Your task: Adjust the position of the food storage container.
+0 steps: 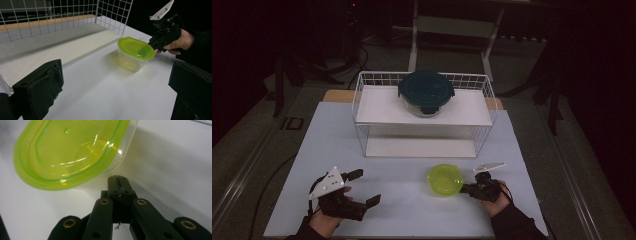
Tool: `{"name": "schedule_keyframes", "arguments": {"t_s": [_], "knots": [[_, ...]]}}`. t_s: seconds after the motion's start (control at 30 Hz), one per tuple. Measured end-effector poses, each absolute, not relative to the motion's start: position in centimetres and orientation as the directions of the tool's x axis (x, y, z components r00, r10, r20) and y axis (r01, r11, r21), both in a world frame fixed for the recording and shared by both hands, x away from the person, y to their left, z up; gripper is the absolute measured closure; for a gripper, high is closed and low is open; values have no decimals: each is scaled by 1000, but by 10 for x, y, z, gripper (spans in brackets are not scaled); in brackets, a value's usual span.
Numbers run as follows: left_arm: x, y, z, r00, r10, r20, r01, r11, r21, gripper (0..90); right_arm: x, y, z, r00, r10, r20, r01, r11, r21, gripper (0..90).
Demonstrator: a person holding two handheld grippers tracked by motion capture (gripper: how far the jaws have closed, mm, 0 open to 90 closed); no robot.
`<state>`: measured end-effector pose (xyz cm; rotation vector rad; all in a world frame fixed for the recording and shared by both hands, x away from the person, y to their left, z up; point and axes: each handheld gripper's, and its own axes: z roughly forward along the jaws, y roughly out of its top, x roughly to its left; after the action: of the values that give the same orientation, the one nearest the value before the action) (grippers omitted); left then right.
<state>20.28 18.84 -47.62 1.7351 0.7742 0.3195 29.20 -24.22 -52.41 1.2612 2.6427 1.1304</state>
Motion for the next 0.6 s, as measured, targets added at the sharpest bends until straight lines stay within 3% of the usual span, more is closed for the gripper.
{"name": "schedule_keyframes", "arguments": {"t_s": [0.6], "knots": [[203, 189, -477, 743, 644, -182, 338, -127, 933, 0, 302, -227, -527, -677, 686, 267, 676, 435, 595, 900]]}}
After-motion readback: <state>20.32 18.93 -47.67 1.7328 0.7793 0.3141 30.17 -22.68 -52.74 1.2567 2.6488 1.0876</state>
